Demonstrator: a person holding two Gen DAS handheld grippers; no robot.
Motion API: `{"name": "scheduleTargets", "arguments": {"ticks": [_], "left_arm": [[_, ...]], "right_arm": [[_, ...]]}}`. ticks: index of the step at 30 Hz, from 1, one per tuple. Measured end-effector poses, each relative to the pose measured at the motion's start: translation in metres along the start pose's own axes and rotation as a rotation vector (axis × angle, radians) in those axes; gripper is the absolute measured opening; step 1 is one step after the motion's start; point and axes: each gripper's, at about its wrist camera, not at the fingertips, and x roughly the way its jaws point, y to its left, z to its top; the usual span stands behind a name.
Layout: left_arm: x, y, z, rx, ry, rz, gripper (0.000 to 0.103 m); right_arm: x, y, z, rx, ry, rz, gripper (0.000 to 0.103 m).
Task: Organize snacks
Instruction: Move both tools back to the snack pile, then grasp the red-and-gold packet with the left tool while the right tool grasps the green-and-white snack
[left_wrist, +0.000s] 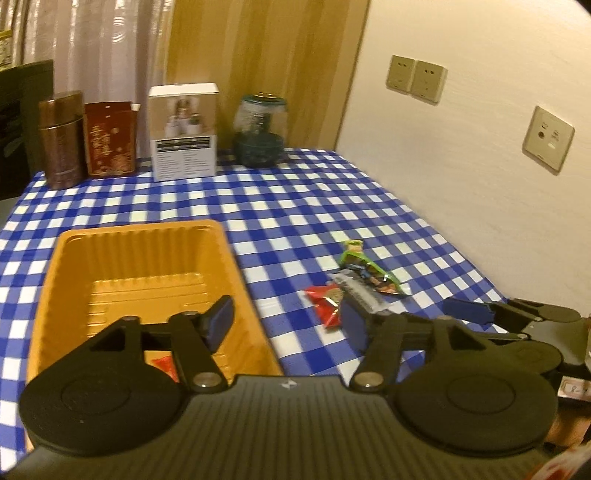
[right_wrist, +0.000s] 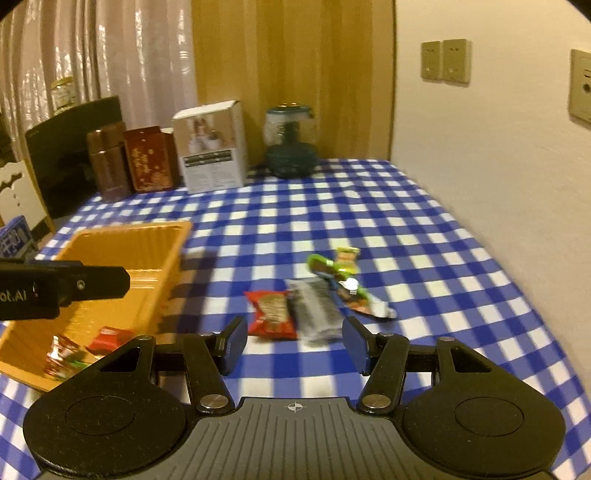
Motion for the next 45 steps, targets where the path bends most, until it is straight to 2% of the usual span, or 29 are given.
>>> {"name": "scheduleTargets", "arguments": {"ticks": [6,12,16,18,20,25,27,31,37,39,43,45], "left_arm": [[0.036,-0.021,0.001,0.029,0.04,-0.037,0.067],[0.074,-0.033,0.001,0.022,0.085,-0.045,0.067],[0.098,-0.037,0.002,0.015,0.109,-0.033,0.061],[0.108,-0.04,0.002,0.024,0.122,-0.023,0.053],[0.117,-0.042,0.002,0.04,0.135,-0.01,0.05],[0.135,-0.045,-0.001,0.051,0.171,0.002,0.05],[0.14,-0.045,-0.001,0.048,0.179,0.004,0.05],[0.147,-0.046,0.0,0.053,0.19,0.013,0.05],[0.154,-0.046,-0.001,0.053,0.208,0.014,0.05],[0.157,-0.046,-0.001,0.057,0.21,0.015,0.05],[0.162,-0.047,-0.001,0.062,0.215,0.011,0.049],[0.165,-0.048,0.0,0.062,0.217,0.012,0.046]], "right_arm": [[0.013,-0.039,-0.006,0.008,0.06,-0.028,0.057],[0.04,-0.074,-0.004,-0.038,0.07,-0.04,0.057],[0.057,-0.09,0.008,-0.035,0.071,-0.018,0.057],[0.065,-0.092,0.015,-0.069,0.071,-0.001,0.057],[0.074,-0.093,0.019,-0.091,0.071,0.031,0.057],[0.095,-0.089,0.022,-0.164,0.097,0.089,0.056],[0.103,-0.087,0.023,-0.185,0.109,0.096,0.05],[0.12,-0.085,0.025,-0.213,0.138,0.116,0.047],[0.142,-0.084,0.026,-0.212,0.18,0.161,0.044],[0.147,-0.083,0.025,-0.219,0.187,0.163,0.037],[0.146,-0.085,0.028,-0.186,0.197,0.168,0.03],[0.142,-0.086,0.029,-0.165,0.204,0.168,0.028]]}}
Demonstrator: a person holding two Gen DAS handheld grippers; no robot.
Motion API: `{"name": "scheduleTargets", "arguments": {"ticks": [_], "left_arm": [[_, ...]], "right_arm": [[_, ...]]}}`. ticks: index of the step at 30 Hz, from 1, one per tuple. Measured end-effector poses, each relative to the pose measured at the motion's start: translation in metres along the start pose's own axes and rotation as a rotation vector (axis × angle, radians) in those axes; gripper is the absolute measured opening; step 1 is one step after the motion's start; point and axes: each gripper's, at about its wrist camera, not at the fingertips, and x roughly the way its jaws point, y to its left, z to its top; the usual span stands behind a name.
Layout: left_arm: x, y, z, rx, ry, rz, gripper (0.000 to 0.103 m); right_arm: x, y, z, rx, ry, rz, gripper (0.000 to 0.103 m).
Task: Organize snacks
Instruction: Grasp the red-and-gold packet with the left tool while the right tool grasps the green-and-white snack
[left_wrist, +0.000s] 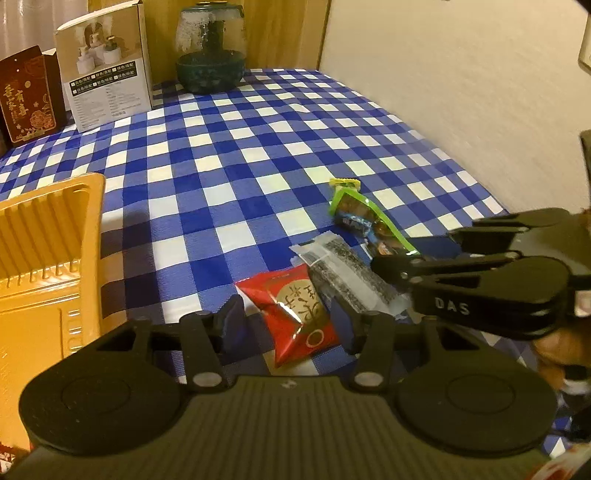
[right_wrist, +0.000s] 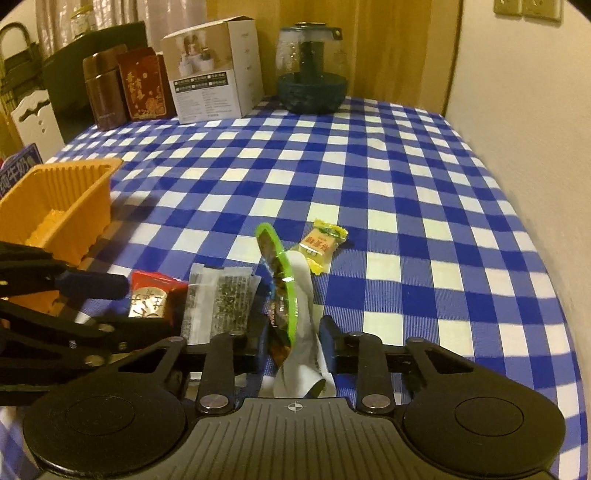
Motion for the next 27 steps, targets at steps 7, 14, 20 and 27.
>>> {"name": "scheduleTargets", "arguments": {"ticks": [7,14,20,27], "left_arm": [[0.012,-0.002,0.002,0.004,0.035,0.025,0.043],[0.008,-0.005,-0.002,0.034,0.034,0.046,0.032],[-0.011,-0.012,-0.013,0.04,0.017,0.031,0.031],[-0.047,-0.022,-0.028,0.026,-0.02,-0.001,0.031]], "right_arm": [[-0.015,0.002,-0.002,0.051,0.003,-0.022,0.027],[-0.022,-0.005,-0.007,0.131,0.016,-0.004,0.026],[-0.038,-0.003,-0.016,0.178,0.022,-0.005,0.026],[-0.064,0.008,-0.032,0.224,0.019,-0.011,0.025]]}}
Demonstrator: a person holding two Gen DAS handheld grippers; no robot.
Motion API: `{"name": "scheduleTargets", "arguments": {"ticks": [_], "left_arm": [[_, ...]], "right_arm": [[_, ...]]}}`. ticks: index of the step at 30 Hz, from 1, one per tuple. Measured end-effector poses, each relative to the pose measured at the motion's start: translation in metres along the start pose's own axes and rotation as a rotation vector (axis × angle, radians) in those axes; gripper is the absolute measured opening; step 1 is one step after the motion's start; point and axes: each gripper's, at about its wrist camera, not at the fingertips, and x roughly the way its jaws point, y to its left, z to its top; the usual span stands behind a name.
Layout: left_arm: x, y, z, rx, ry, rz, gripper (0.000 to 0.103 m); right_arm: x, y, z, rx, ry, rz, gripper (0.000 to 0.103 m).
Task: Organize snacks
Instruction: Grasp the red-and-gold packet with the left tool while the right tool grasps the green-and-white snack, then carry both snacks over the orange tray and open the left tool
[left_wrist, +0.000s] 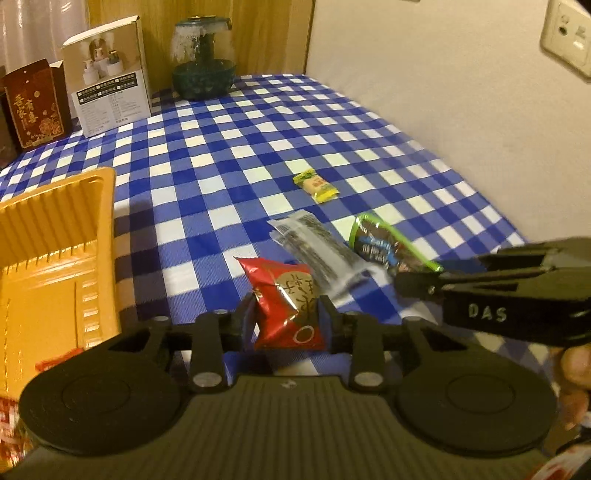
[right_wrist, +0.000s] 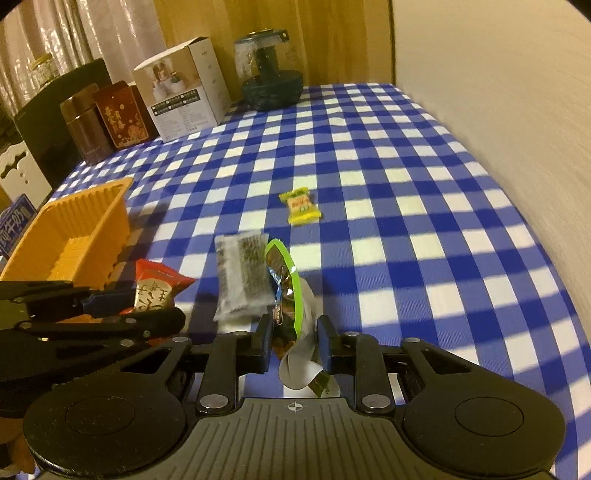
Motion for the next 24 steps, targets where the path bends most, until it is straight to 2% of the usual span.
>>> {"name": "scheduleTargets", "arguments": {"ticks": [3,9,14,16,17,18,21,24], "left_arm": [[-0.017,-0.002,-0.009,-0.015,-0.007,-0.018,0.031],[-0.045,-0.006,-0.031,-0.021,-0.021,-0.055,0.031],[-0.051,-0.009,-0.043,-0.008,-0.018,-0.078,0.031],[-0.051,-0.009,-0.046,-0.008,-0.015,-0.082,0.031],[-0.05,-0.008,-0.047,-0.01,-0.014,-0.085,0.031],[-0.05,-0.007,-0.048,-0.015,-0.013,-0.088,0.031],[-0.048,-0.004,-0.049,-0.024,-0.014,-0.093,0.031],[-0.045,-0.001,-0.051,-0.041,-0.009,-0.099,0.031]], "right_arm": [[-0.007,-0.002,-0.012,0.079,0.031,0.012,0.025],[-0.018,-0.019,-0.039,0.332,0.08,0.116,0.026],[-0.027,-0.04,-0.044,0.464,0.047,0.146,0.033],[-0.032,-0.043,-0.042,0.447,0.02,0.097,0.041],[-0.034,-0.042,-0.041,0.43,0.004,0.066,0.055],[-0.036,-0.041,-0.041,0.42,-0.013,0.042,0.06],[-0.038,-0.041,-0.042,0.392,-0.034,0.021,0.061],[-0.035,-0.028,-0.042,0.278,-0.044,-0.004,0.062]]}}
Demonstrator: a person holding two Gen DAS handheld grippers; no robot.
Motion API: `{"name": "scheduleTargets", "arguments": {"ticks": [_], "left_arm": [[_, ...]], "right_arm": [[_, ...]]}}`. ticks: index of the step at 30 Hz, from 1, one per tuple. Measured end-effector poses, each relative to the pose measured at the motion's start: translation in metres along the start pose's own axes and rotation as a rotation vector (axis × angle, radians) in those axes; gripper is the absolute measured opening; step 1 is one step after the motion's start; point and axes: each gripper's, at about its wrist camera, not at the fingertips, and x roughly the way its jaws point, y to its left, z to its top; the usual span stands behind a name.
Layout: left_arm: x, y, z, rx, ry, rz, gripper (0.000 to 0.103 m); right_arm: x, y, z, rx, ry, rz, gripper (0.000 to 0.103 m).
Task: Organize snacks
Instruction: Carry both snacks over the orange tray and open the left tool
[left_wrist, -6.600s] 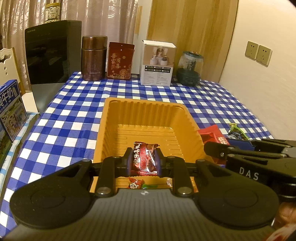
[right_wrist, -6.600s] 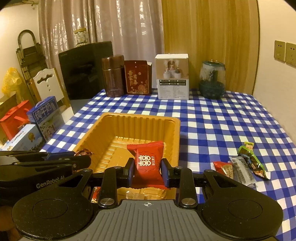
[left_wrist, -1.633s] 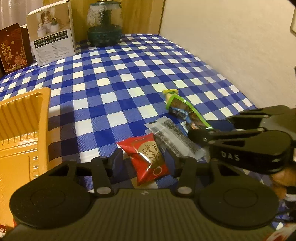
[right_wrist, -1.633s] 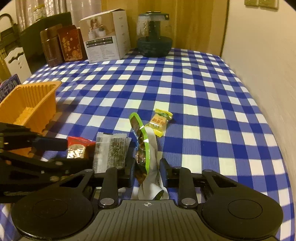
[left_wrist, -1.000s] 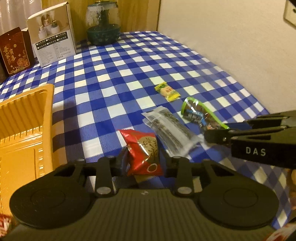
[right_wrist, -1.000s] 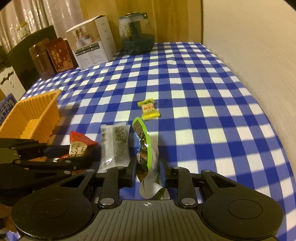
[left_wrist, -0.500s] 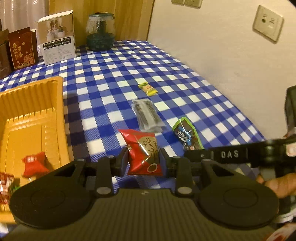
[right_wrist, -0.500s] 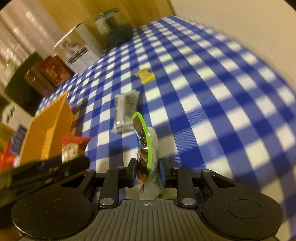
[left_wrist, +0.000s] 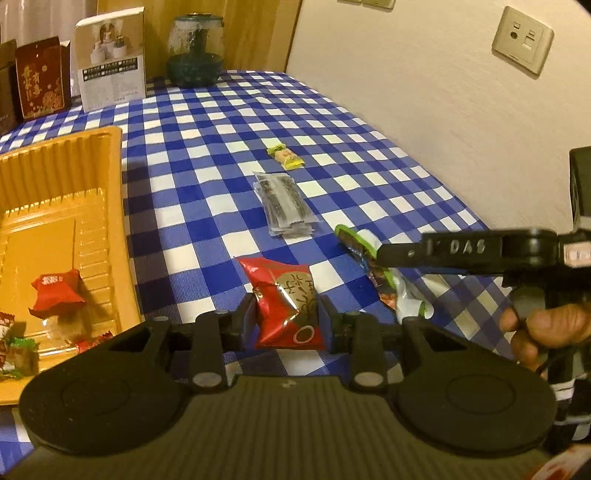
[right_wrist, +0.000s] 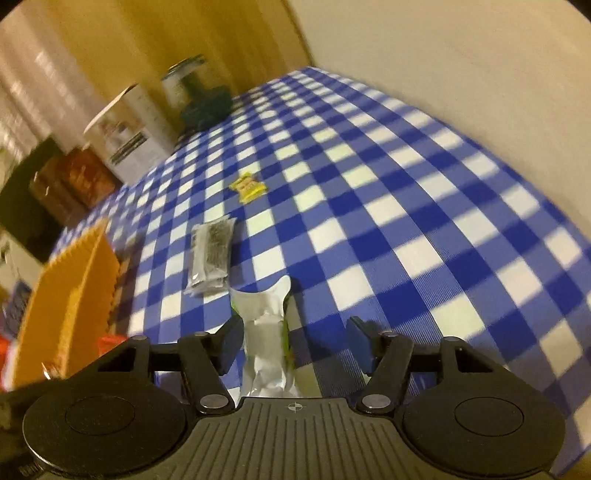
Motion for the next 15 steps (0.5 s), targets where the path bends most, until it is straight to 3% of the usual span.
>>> {"name": "scheduleTargets", "arguments": {"ticks": [7,11,13,14,15], "left_arm": [[0.003,0.005,-0.003,-0.018,0.009,0.003,0.031],[0.001,0.005,-0.004,-0.02,0.003,0.004,0.031],[0.001,0.005,-0.004,-0.019,0.003,0.004,0.031],[0.001,0.005,-0.004,-0.018,0.003,0.005,0.031],[0.0,0.005,-0.005,-0.016,0.0,0.006,0.031]], "right_arm": [[0.023,0.037,-0.015,-0.224,0.025,-0.042,0.062],[0.029,0.047,-0.022,-0.282,0.033,-0.035,0.061],[0.031,0.051,-0.024,-0.314,0.03,-0.06,0.049],[0.031,0.053,-0.025,-0.331,0.025,-0.08,0.035],[0.031,0.053,-0.025,-0.341,0.022,-0.101,0.031]]}}
